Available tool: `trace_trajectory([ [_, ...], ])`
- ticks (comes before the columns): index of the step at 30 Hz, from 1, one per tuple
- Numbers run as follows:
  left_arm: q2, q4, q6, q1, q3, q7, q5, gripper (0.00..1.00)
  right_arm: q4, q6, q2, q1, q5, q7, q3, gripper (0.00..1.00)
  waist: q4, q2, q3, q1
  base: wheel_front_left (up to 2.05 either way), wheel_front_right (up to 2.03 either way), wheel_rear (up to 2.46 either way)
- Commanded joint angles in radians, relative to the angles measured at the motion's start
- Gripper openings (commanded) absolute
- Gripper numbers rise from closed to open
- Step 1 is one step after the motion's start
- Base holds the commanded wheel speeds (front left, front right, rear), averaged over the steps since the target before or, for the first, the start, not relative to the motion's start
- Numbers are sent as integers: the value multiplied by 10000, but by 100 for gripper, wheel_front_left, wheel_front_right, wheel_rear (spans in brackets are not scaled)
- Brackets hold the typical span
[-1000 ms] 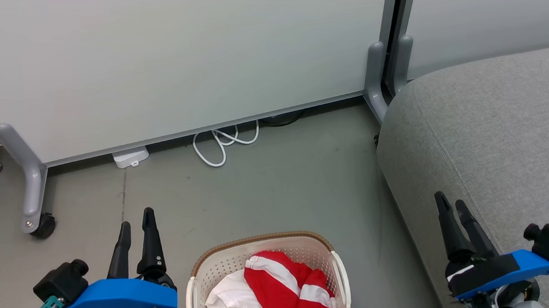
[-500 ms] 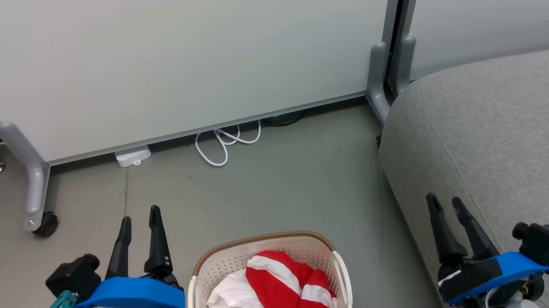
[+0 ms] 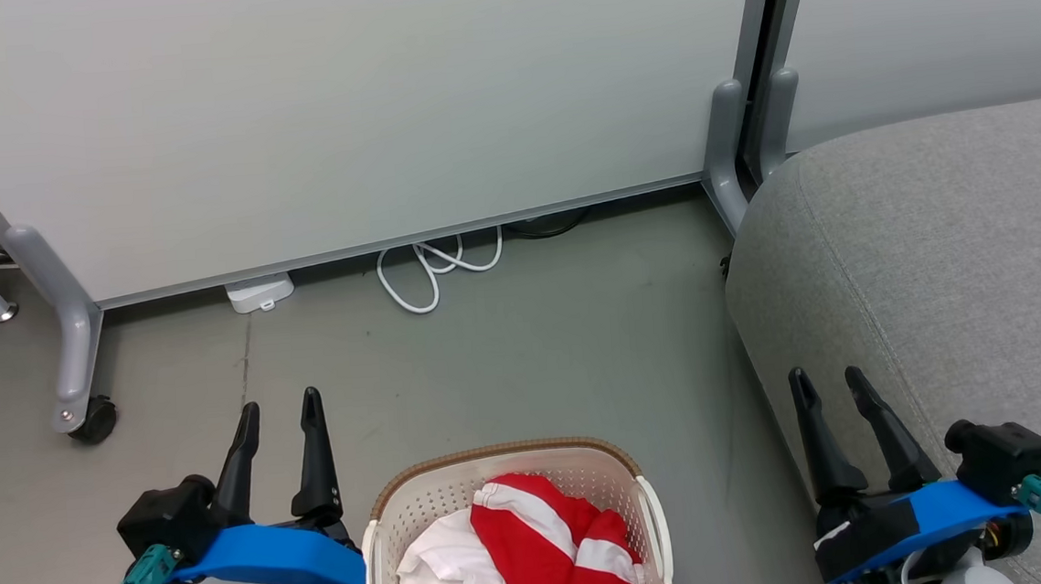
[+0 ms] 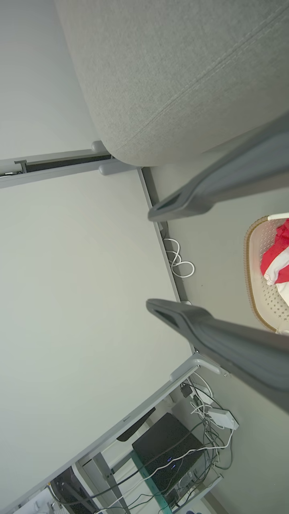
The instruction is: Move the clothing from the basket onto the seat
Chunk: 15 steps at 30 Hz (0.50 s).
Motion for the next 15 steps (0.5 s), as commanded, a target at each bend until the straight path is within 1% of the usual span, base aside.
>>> trace_trajectory([
  [1, 59, -13, 36, -211, -28, -107, 253, 100, -38, 20, -62, -171, -249, -101, 38, 100, 3, 0, 5, 0, 0, 0, 0],
  [15, 64, 181, 13, -255, -235, -391, 1280, 100, 19, 22, -66, -198, -1391, -375, 179, 100, 39, 0, 35, -1, 0, 0, 0],
])
